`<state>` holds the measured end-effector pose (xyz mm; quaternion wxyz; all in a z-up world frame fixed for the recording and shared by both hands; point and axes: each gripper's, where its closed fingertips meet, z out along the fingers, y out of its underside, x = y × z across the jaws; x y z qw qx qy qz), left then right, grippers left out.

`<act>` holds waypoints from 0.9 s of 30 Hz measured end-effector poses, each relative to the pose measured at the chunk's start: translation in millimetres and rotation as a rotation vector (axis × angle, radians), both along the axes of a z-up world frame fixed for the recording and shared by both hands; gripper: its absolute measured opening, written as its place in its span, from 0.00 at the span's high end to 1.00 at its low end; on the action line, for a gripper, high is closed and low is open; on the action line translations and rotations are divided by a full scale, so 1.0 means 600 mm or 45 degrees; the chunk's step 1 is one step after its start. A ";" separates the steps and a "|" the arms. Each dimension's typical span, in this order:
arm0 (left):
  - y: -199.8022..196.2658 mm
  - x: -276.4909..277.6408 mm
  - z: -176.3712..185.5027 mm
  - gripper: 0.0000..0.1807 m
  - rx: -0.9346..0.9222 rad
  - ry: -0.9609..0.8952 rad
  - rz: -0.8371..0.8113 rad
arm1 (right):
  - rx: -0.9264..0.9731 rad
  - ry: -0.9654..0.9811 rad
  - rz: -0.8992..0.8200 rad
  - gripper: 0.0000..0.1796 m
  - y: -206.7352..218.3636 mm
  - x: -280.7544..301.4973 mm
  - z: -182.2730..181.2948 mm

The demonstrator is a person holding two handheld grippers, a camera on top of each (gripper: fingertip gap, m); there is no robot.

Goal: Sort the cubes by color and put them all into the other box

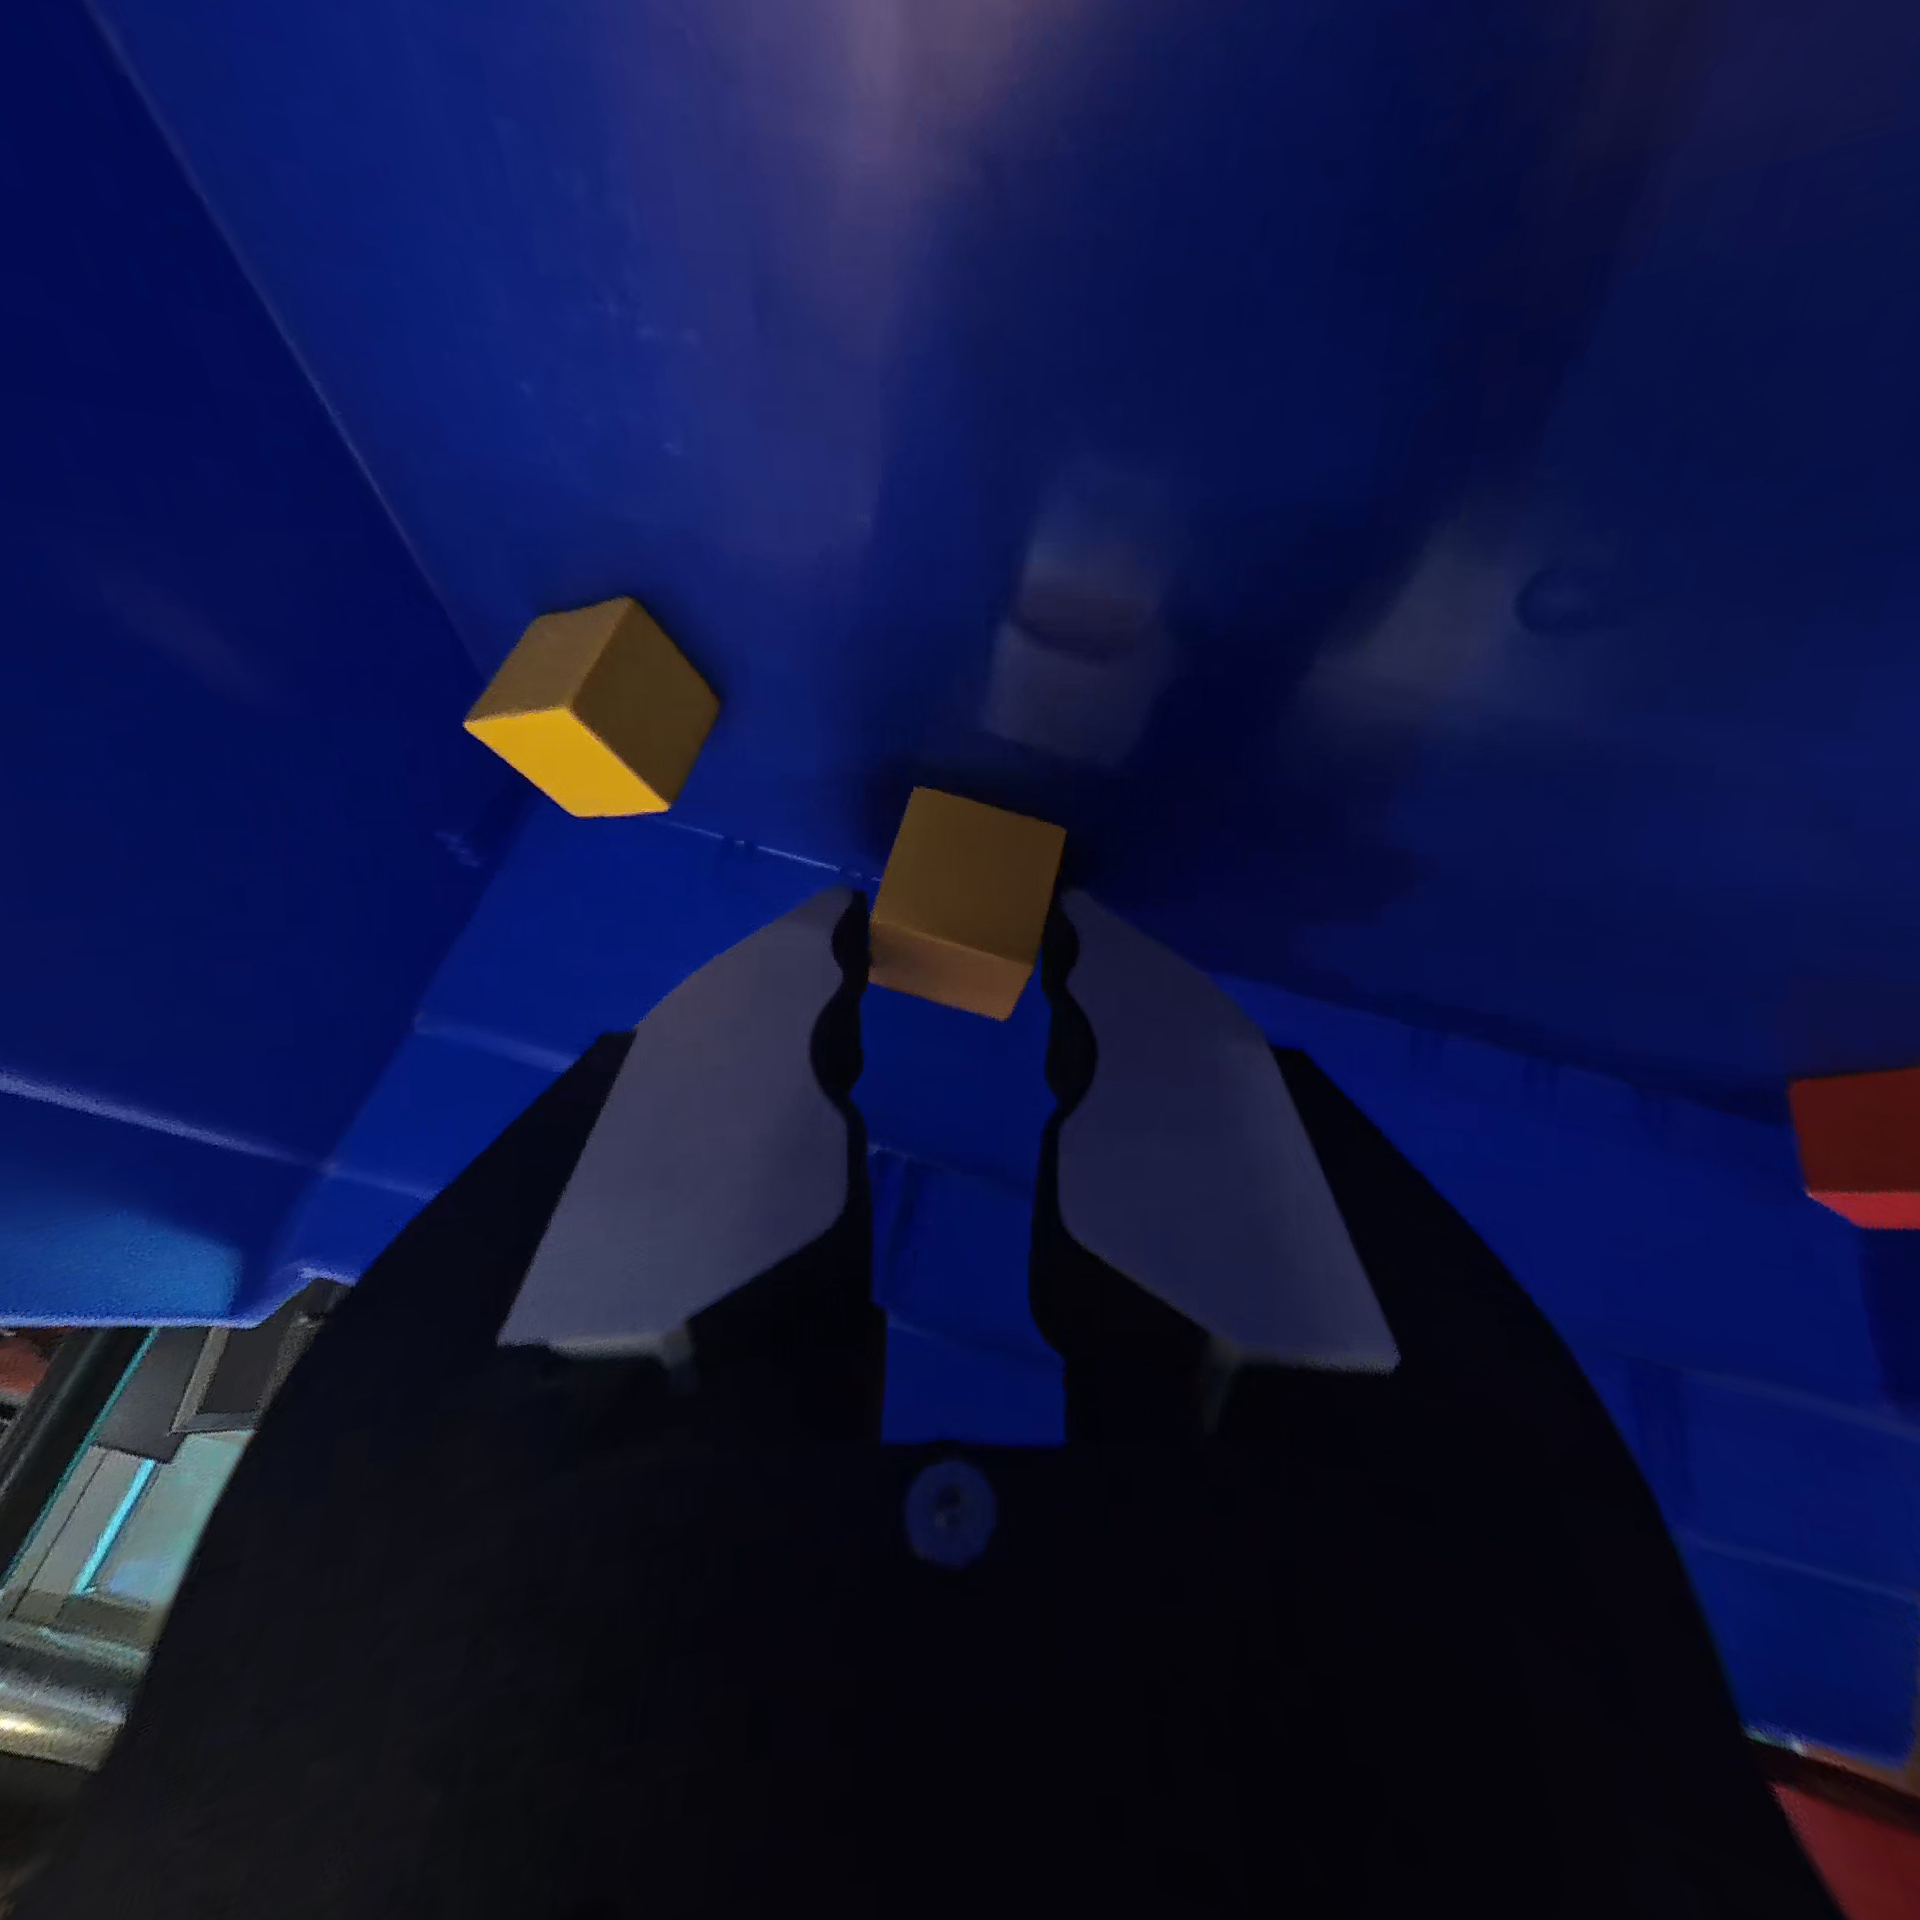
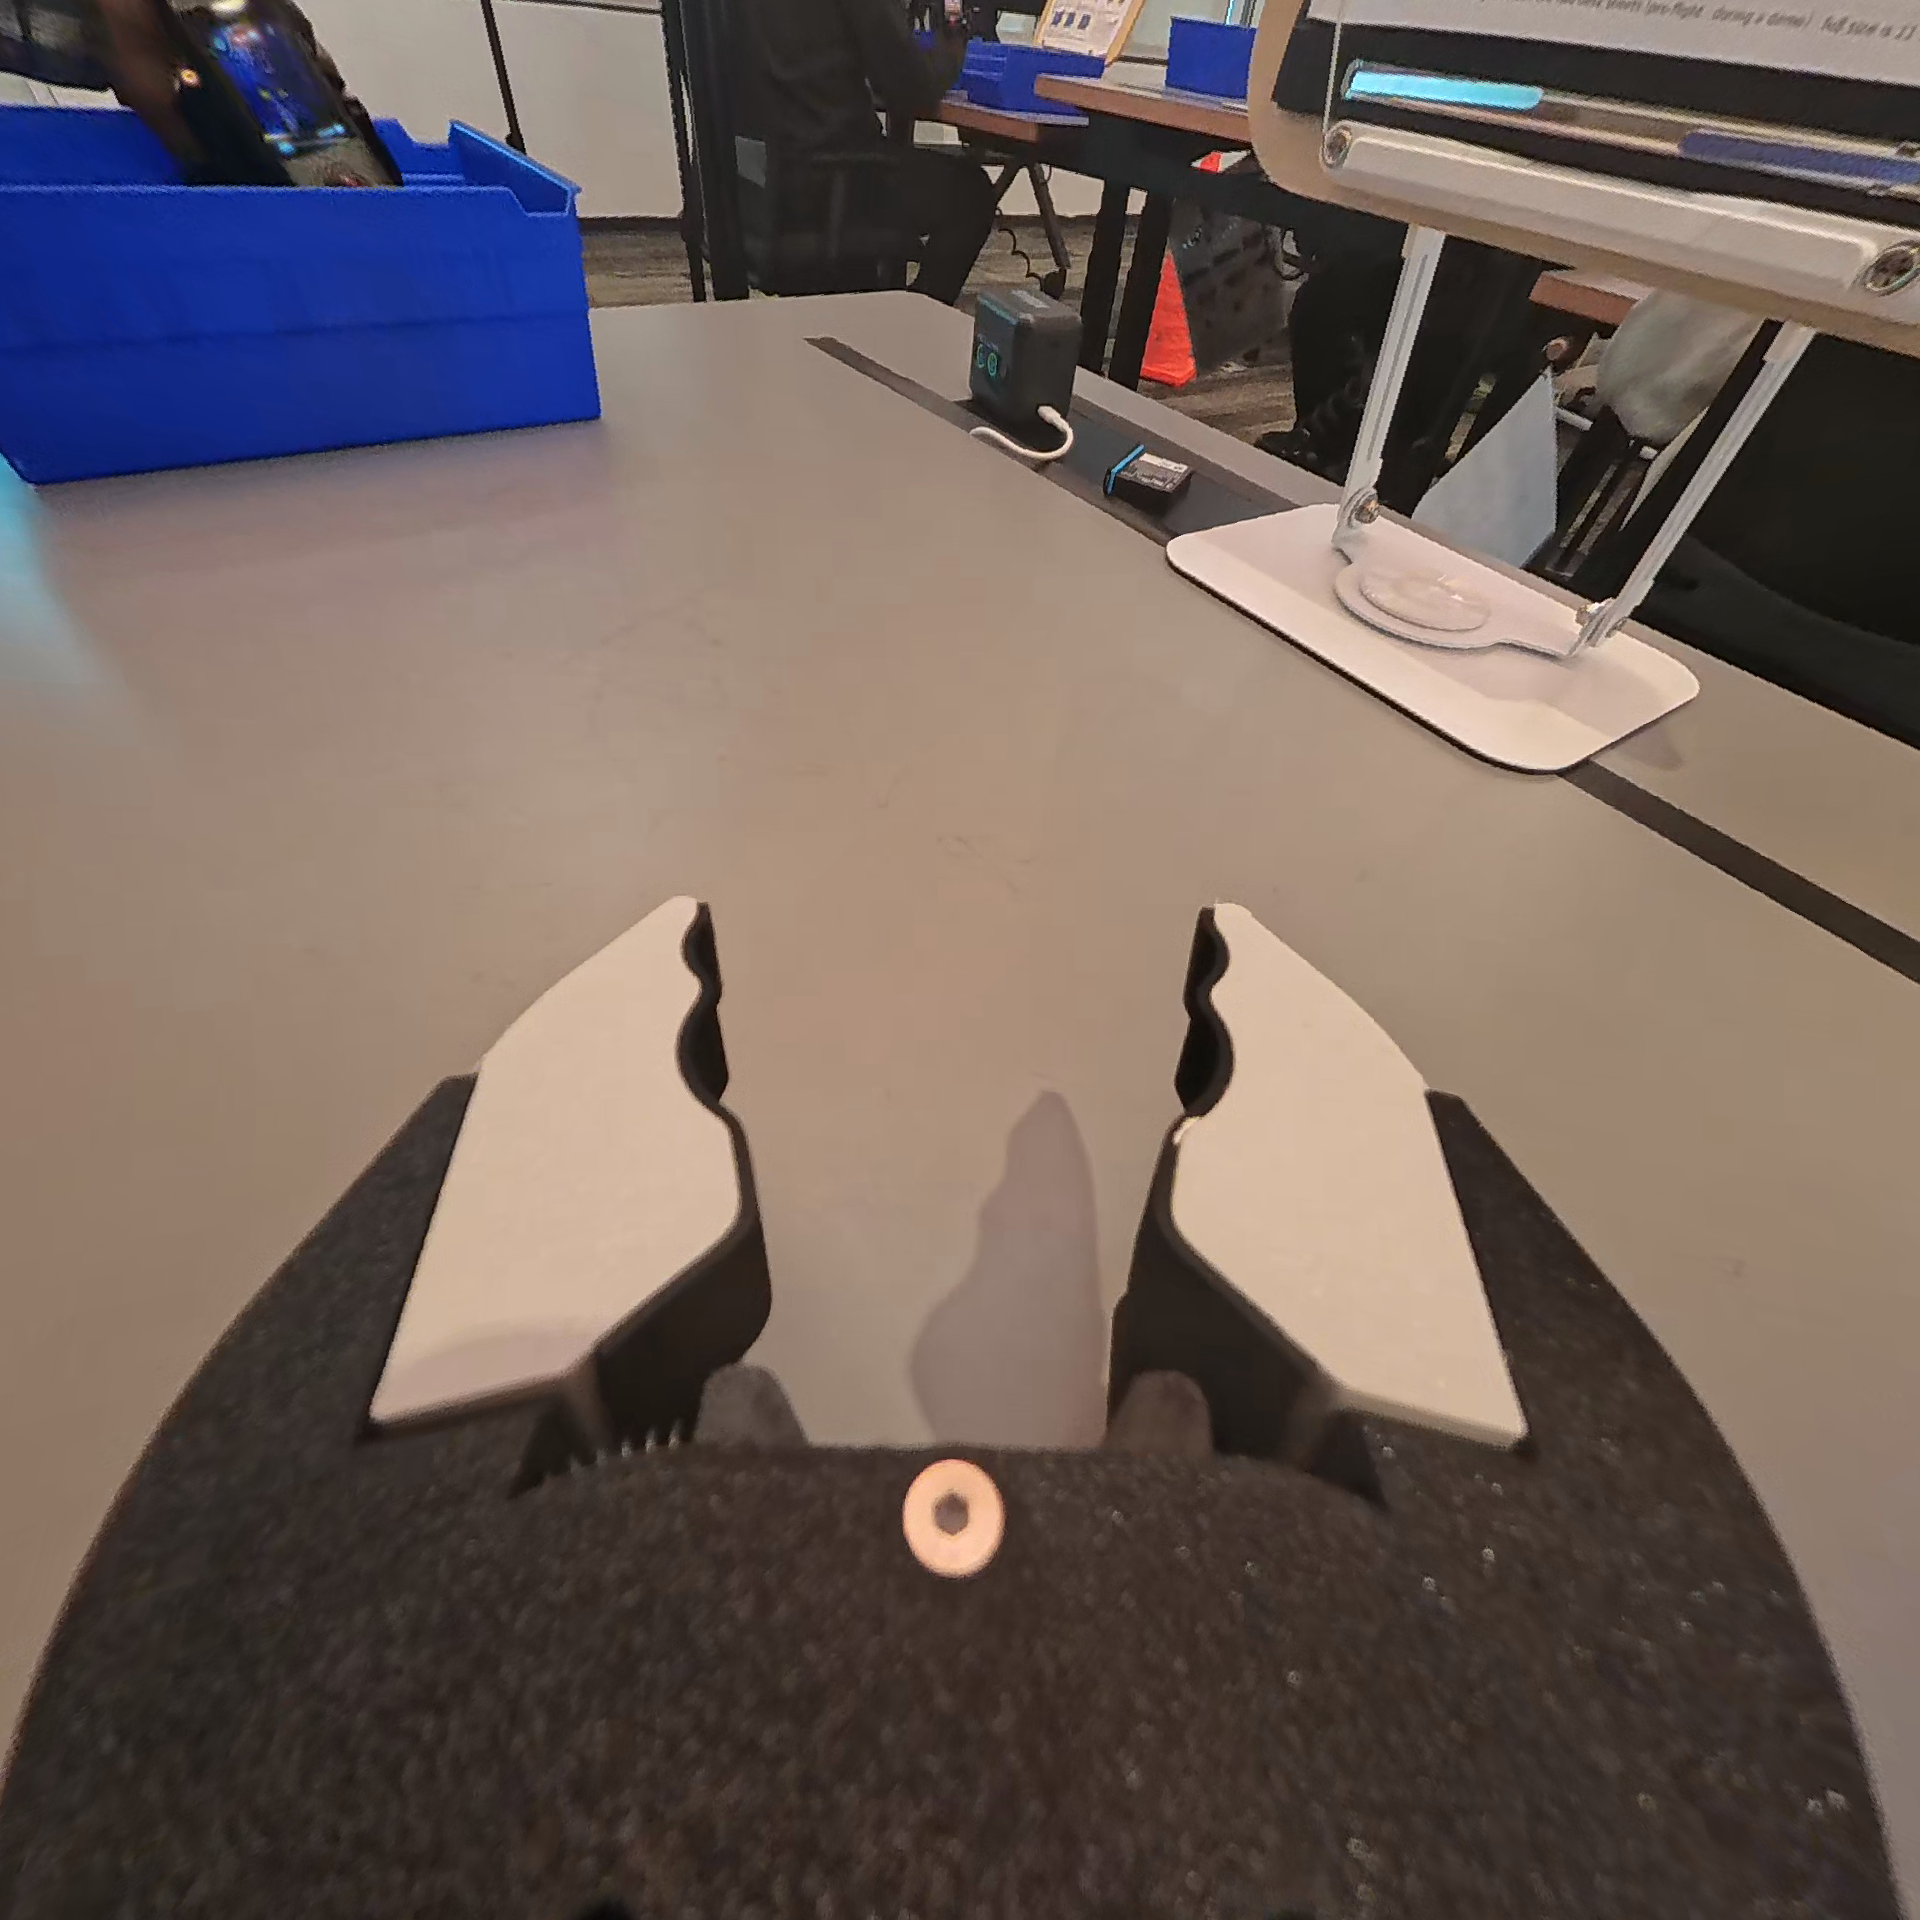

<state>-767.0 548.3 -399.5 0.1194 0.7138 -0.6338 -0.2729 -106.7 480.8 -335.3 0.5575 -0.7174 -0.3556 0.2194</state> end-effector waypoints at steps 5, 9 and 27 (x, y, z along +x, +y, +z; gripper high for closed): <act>-0.007 0.017 0.020 0.83 0.112 -0.180 0.179 | -0.003 0.013 0.010 0.53 -0.004 -0.002 0.004; -0.005 0.042 0.074 0.83 0.324 -0.466 0.298 | -0.011 0.039 0.021 0.53 -0.007 -0.003 0.010; -0.119 0.708 0.306 0.83 0.795 -1.812 -0.308 | -1.009 1.073 0.502 0.59 -0.055 -0.194 0.197</act>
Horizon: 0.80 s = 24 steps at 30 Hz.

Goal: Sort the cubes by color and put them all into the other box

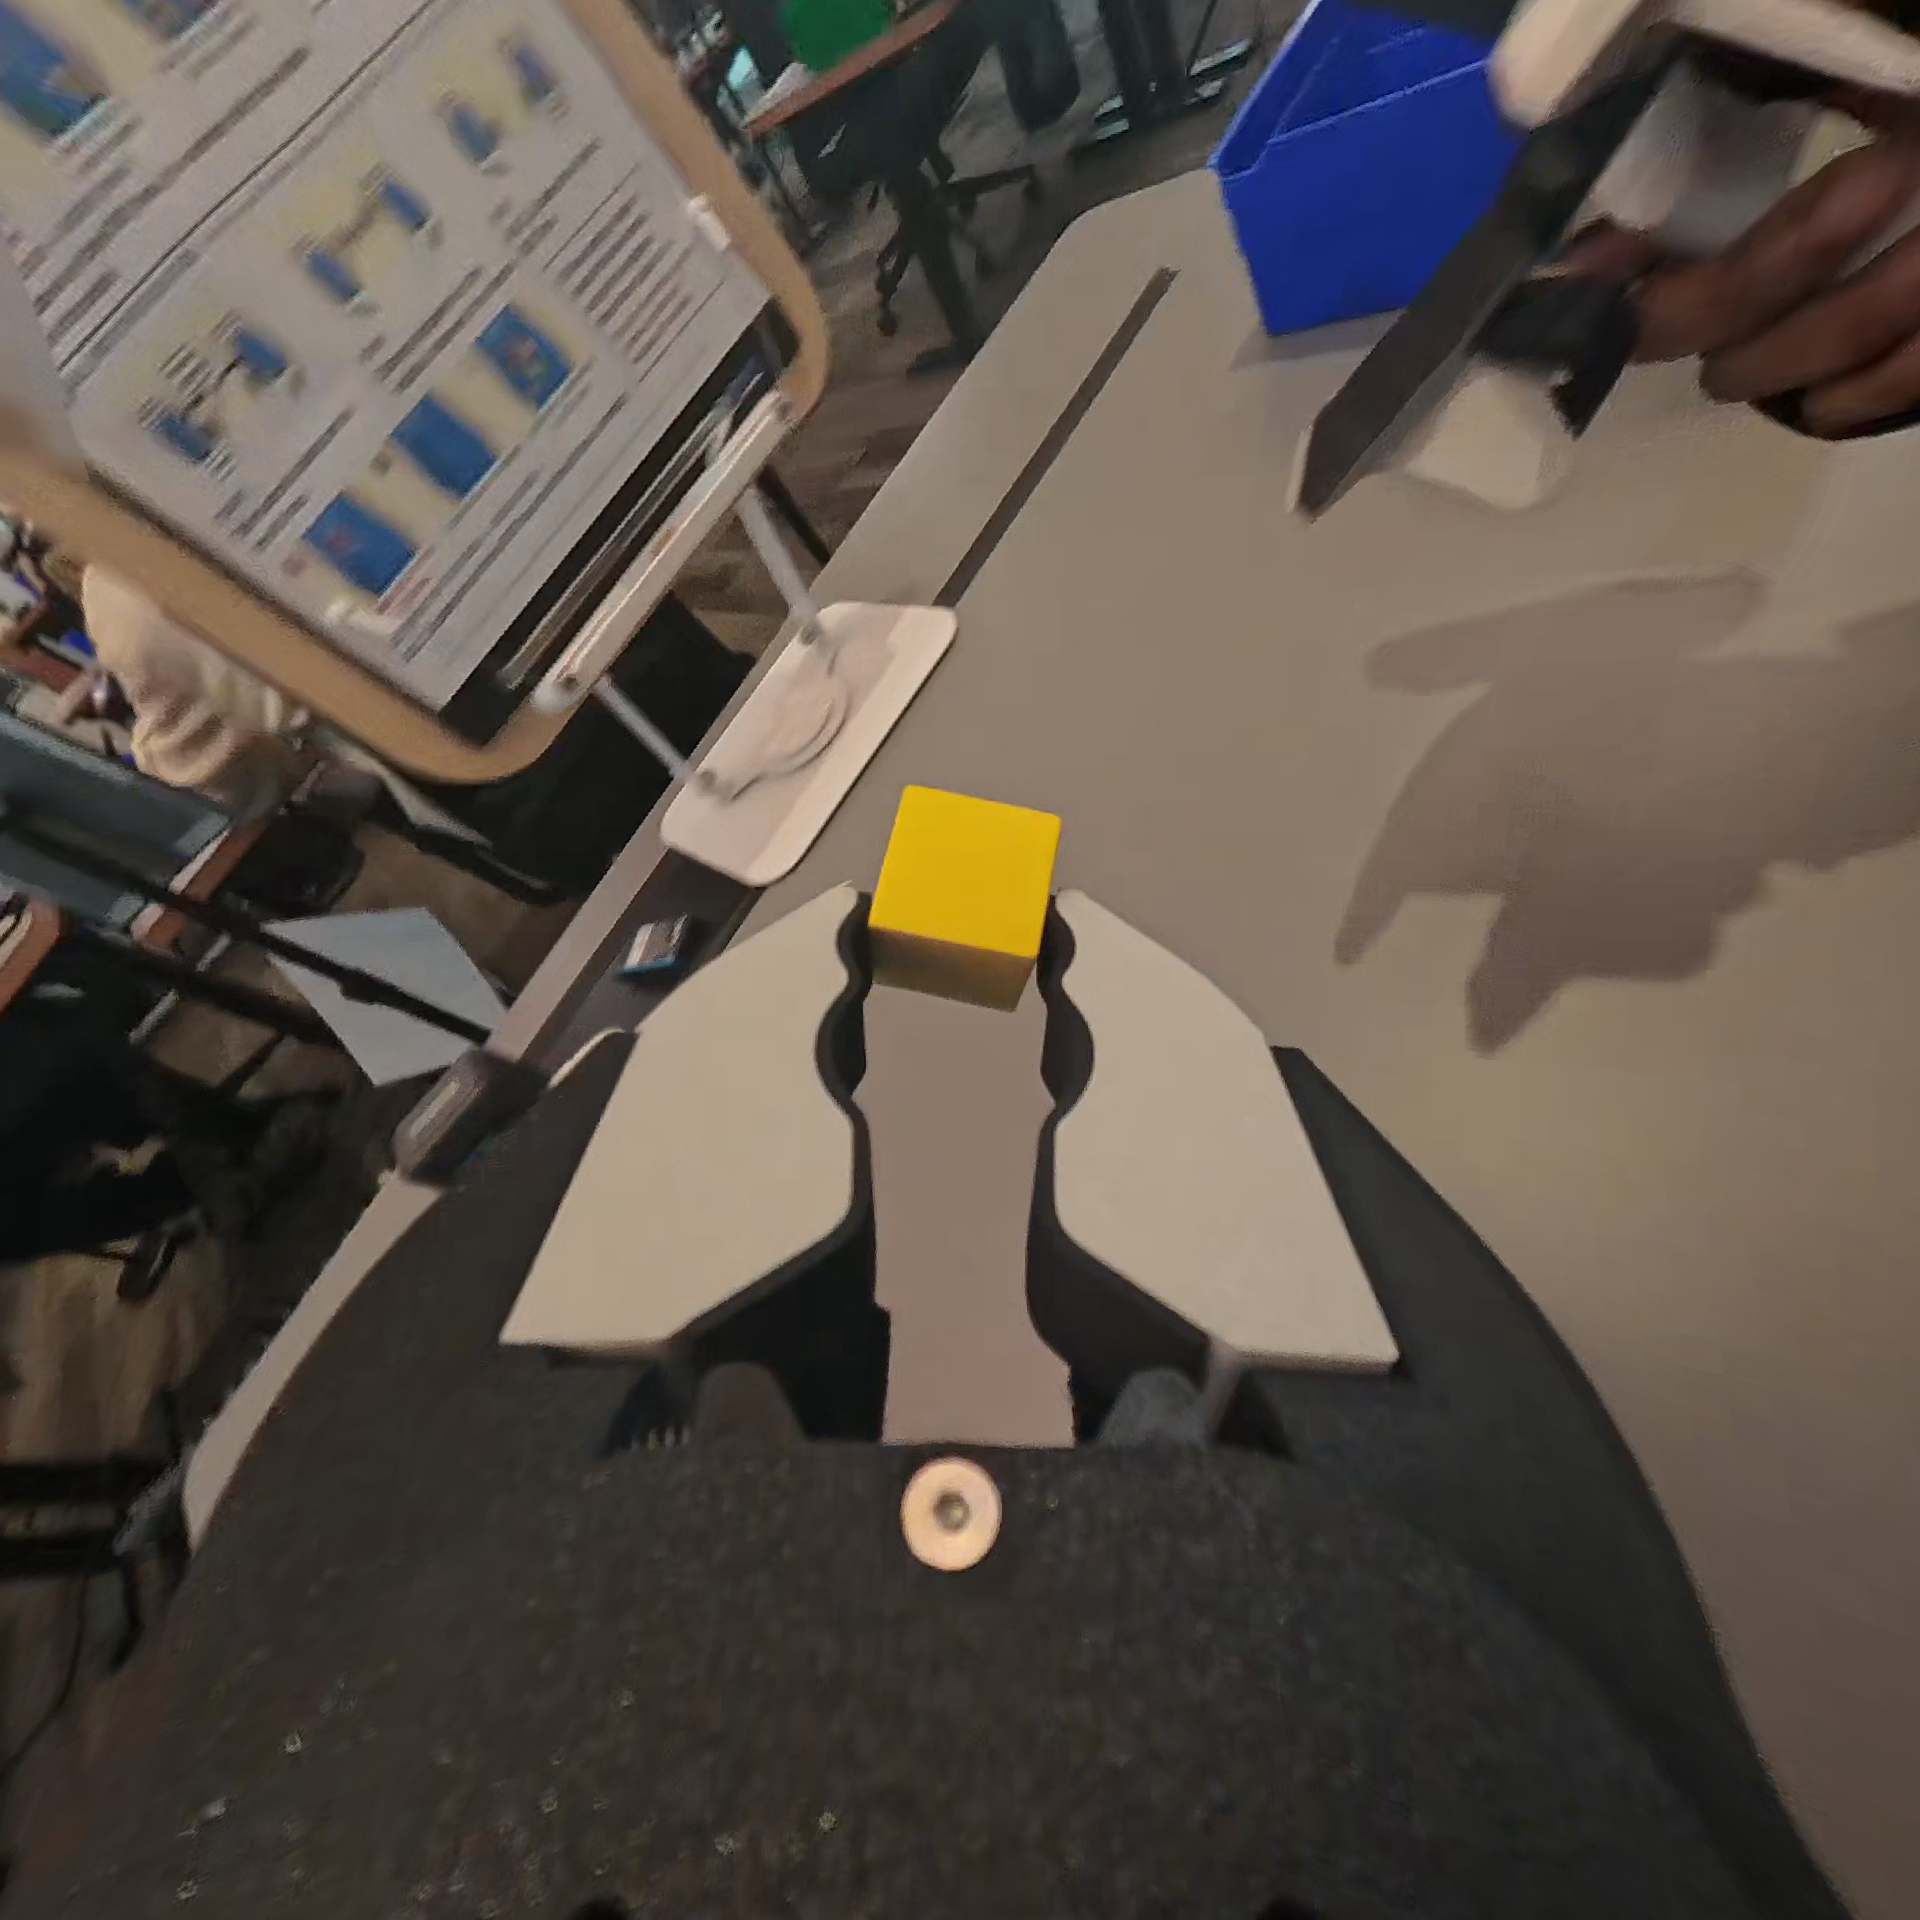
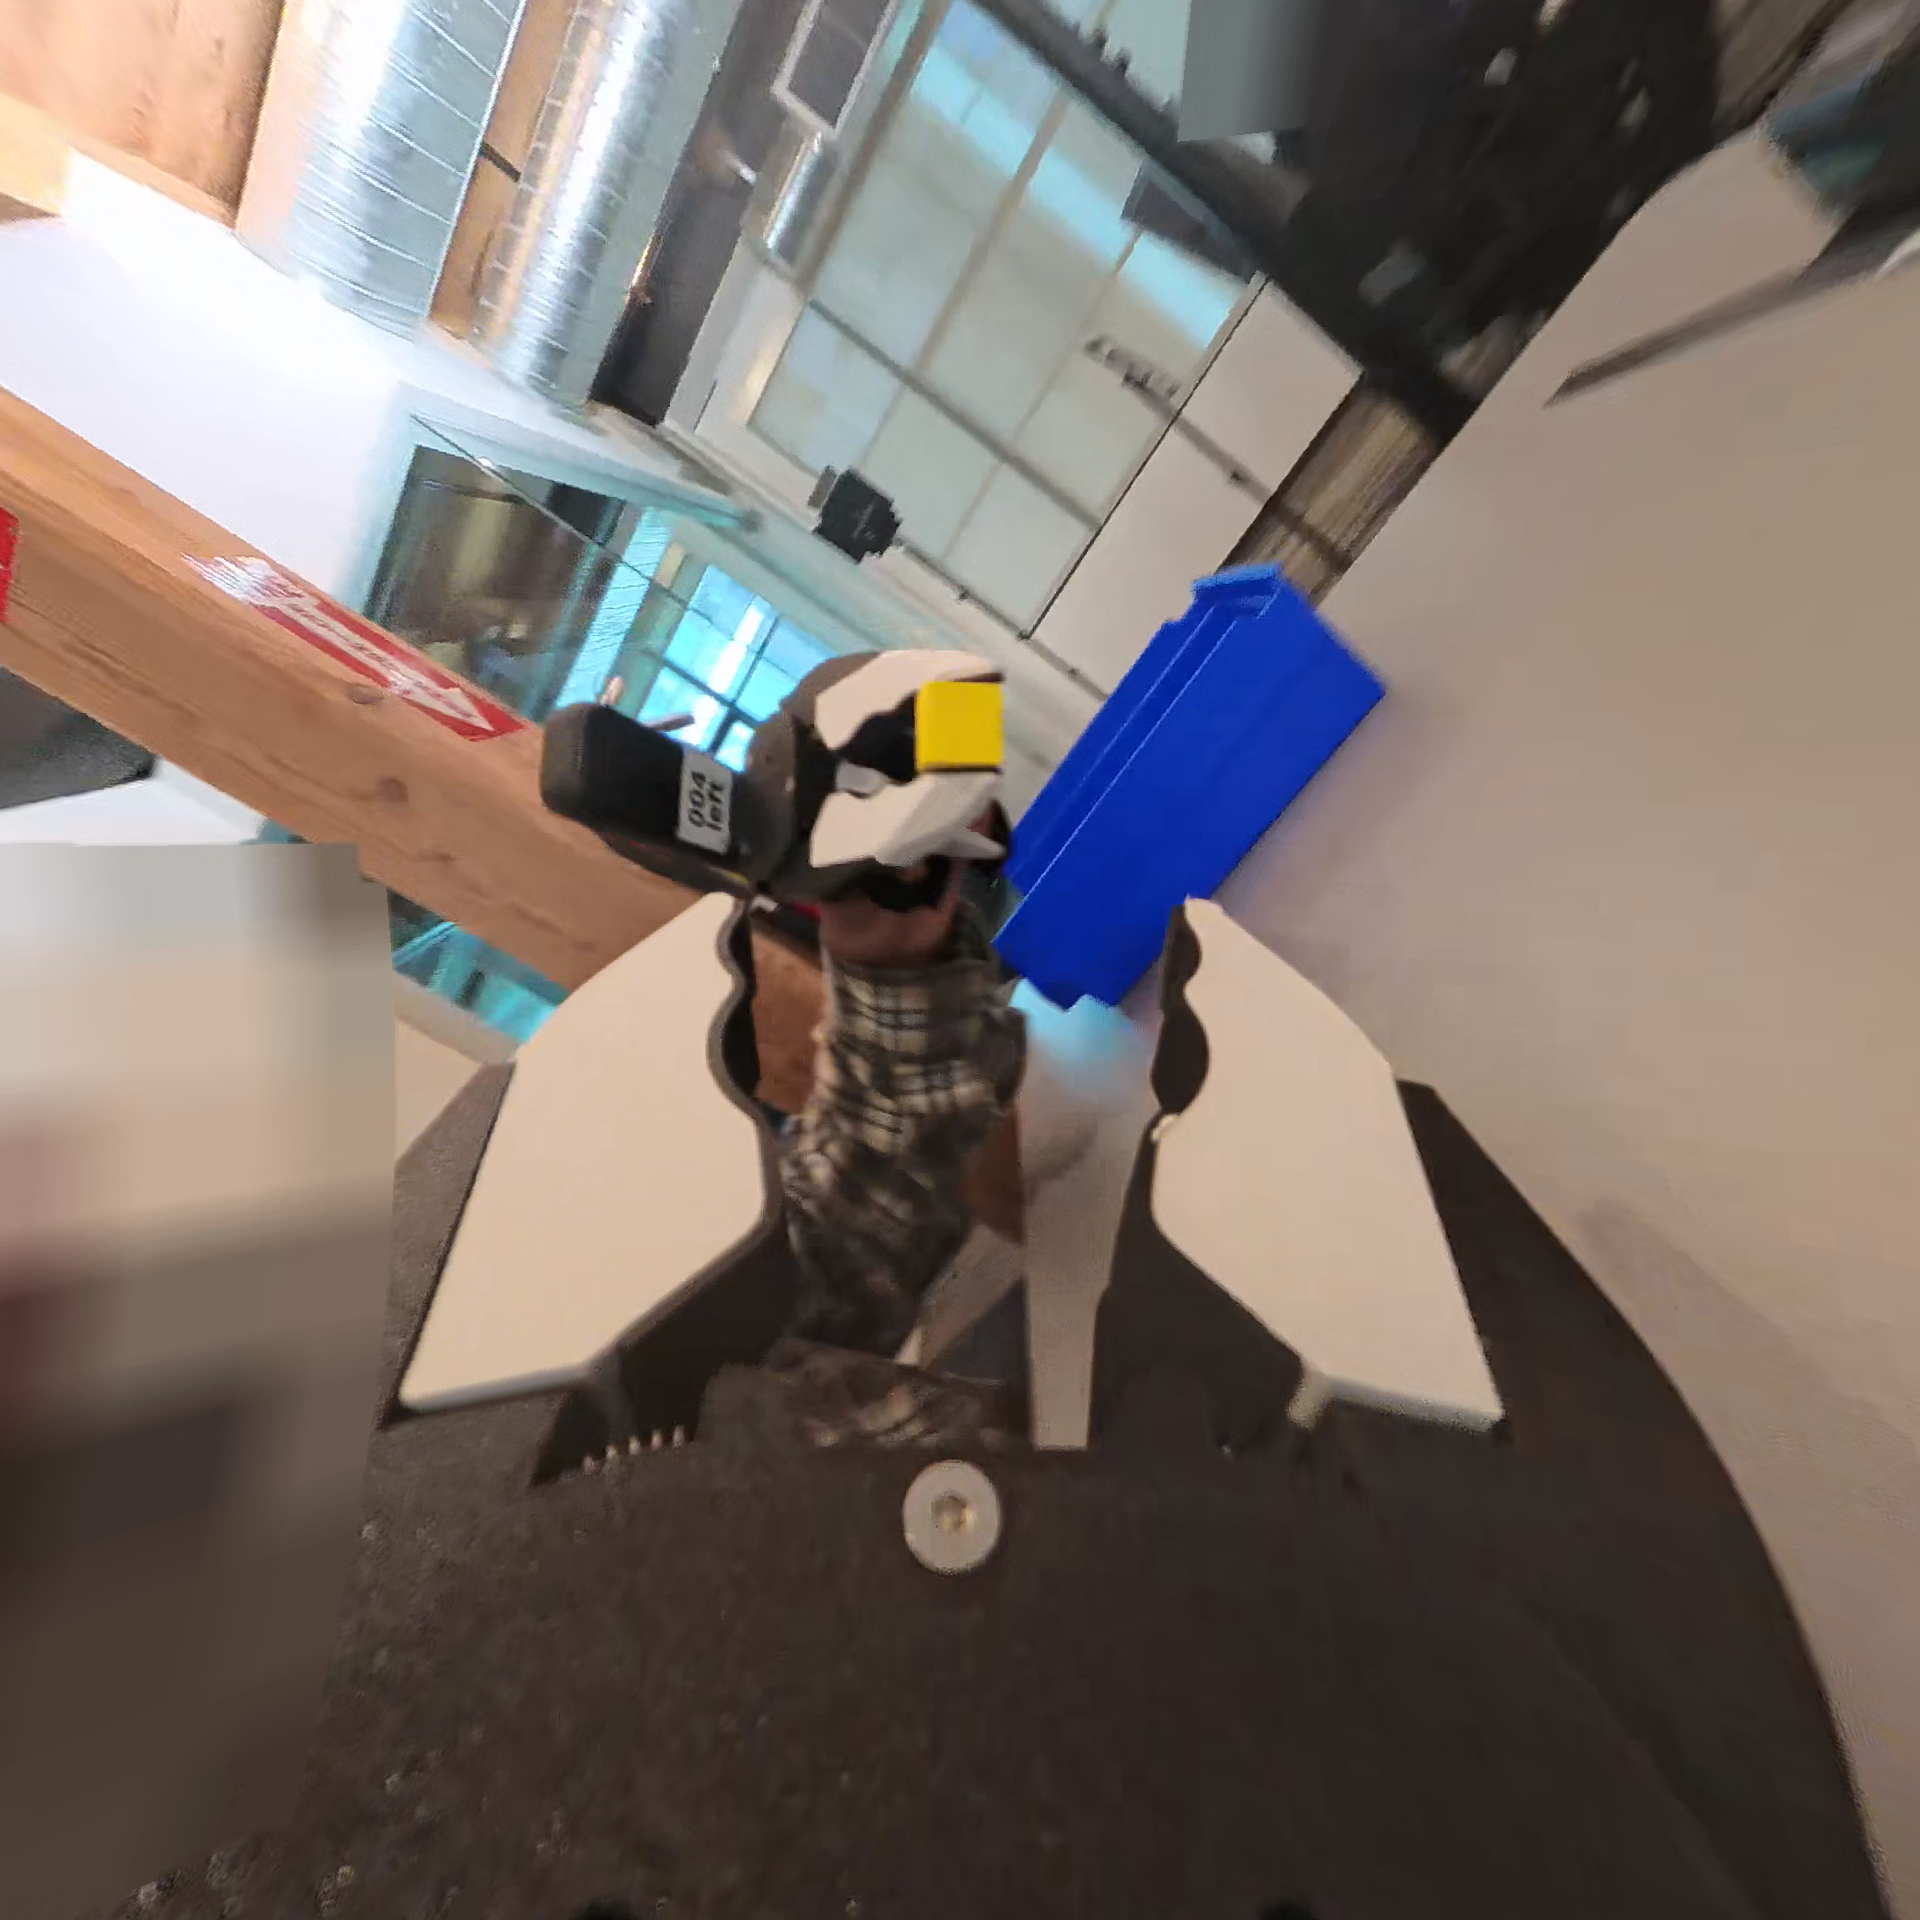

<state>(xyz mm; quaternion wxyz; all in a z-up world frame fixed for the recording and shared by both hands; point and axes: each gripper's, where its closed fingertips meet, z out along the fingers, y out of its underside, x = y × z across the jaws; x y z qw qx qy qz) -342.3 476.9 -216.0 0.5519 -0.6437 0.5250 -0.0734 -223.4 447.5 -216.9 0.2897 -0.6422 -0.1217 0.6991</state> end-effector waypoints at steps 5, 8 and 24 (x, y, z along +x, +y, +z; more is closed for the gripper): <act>-0.024 0.121 -0.047 0.83 0.019 0.000 -0.145 | -0.124 -0.132 0.105 0.60 -0.014 -0.043 -0.022; -0.036 0.152 -0.056 0.83 0.005 -0.015 -0.201 | -0.117 -0.207 0.097 0.62 -0.012 -0.041 -0.031; -0.069 0.220 -0.048 0.71 -0.074 -0.330 -0.392 | 0.033 -0.307 0.143 0.85 -0.022 0.038 -0.008</act>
